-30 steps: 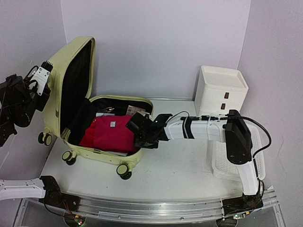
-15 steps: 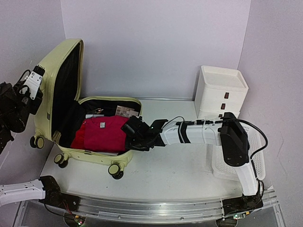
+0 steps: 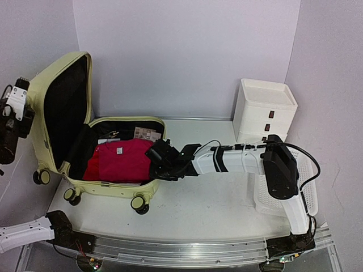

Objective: Open, take out, and arrange the luggage

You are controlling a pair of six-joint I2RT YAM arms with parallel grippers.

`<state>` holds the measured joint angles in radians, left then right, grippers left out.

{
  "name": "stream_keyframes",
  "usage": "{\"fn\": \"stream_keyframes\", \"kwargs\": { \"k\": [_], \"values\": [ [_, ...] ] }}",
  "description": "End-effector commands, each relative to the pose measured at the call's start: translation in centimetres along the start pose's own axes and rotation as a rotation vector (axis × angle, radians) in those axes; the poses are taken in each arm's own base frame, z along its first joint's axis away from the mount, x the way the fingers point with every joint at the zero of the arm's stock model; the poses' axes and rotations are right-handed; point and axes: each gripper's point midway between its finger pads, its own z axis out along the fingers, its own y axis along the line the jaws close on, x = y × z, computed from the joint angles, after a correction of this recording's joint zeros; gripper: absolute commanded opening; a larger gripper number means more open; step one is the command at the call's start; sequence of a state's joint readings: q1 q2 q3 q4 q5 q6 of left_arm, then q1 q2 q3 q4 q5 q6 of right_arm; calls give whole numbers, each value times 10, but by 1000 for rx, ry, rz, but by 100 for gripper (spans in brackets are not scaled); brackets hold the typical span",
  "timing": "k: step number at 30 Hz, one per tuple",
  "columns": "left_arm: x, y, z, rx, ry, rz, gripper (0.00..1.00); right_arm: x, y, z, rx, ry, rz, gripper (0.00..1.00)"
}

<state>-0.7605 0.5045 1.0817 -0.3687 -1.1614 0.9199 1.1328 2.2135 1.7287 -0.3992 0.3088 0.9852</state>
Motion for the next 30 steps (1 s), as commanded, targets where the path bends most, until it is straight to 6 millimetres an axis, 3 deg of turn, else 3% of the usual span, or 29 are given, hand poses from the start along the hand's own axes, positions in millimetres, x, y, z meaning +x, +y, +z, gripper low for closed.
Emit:
{"fn": "stream_keyframes", "kwargs": {
  "k": [1, 3, 10, 15, 18, 22, 26, 30],
  "values": [
    [1, 76, -13, -174, 25, -305, 81, 14, 38, -16, -135, 45, -5, 28],
    [2, 78, -13, -179, 32, -308, 88, 14, 39, -16, -136, 42, -9, 28],
    [-5, 82, -13, -122, 42, -368, 97, 13, 38, -16, -131, 36, -13, 28],
    [-33, 56, -16, 156, -8, -523, 94, 14, 35, -13, -122, 36, -14, 28],
    [-55, 30, -22, 339, -54, -593, 92, 17, 32, -11, -114, 41, -14, 28],
    [-85, -20, -30, 581, -69, -650, 92, 20, 22, -11, -91, 42, -6, 29],
    [-120, -75, -46, 864, -62, -683, 92, 18, 17, -15, -91, 49, -20, 36],
    [-143, -113, -62, 1068, -31, -712, 91, 14, 15, -24, -102, 54, -62, 46]
  ]
}}
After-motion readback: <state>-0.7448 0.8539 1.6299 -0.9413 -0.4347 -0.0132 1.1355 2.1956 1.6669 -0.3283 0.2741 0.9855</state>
